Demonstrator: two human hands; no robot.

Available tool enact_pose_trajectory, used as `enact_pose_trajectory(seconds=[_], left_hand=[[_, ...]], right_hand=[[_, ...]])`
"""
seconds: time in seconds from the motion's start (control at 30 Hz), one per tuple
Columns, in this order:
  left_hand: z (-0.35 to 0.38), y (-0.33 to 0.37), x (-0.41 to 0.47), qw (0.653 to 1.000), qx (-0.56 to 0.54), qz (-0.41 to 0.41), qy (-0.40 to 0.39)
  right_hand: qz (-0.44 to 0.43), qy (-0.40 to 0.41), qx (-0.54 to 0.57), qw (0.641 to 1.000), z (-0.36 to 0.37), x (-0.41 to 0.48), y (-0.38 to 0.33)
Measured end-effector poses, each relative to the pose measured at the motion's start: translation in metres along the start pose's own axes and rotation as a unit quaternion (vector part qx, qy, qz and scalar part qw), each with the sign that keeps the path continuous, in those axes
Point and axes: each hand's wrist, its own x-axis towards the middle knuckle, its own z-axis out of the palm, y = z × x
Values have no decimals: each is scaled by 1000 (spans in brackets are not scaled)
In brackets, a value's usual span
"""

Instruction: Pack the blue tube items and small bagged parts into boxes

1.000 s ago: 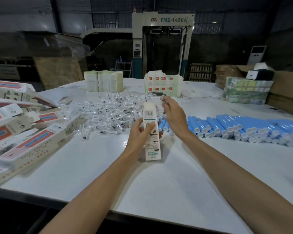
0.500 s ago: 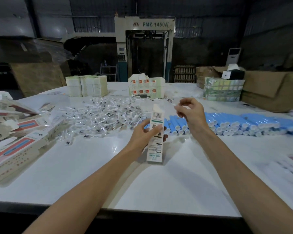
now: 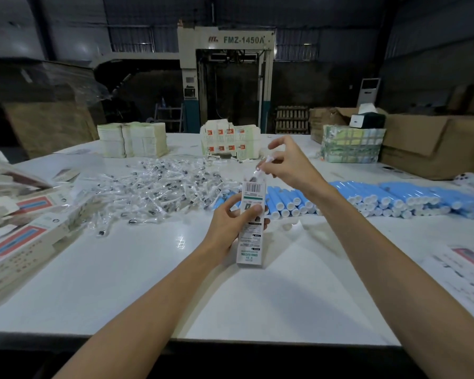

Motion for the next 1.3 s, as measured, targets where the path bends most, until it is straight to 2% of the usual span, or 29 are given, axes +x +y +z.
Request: enact_pose_trajectory(seconds=[0.17, 0.33, 0.47, 0.6, 0.63, 0.8, 0.9, 1.07, 1.3], left_hand=[[0, 1, -2, 1000, 9, 9, -4], [1, 2, -4, 1000, 21, 17, -1], [-1, 1, -5, 999, 25, 22, 3], [-4, 0, -4, 999, 27, 26, 8], [-5, 0, -4, 999, 30, 29, 9], [-7, 3, -4, 996, 68, 57, 20], [-8, 5, -5, 994, 78, 74, 21], [-9, 12, -8, 988, 95, 122, 2], [-5, 17, -12, 982, 137, 124, -26]], right_hand=[[-20, -39, 52, 998, 13, 4, -5], [-86, -24, -68, 994, 26, -1, 0], [-104, -22, -165, 981, 30, -9, 13], [-101, 116, -44, 987, 35, -24, 30], [-87, 128, -12, 988, 37, -29, 35], [-49, 31, 99, 993, 56, -55, 63], [-58, 22, 145, 987, 61, -56, 64], [-66, 5, 178, 982, 60, -57, 63], [-58, -24, 153, 986, 53, -57, 62]])
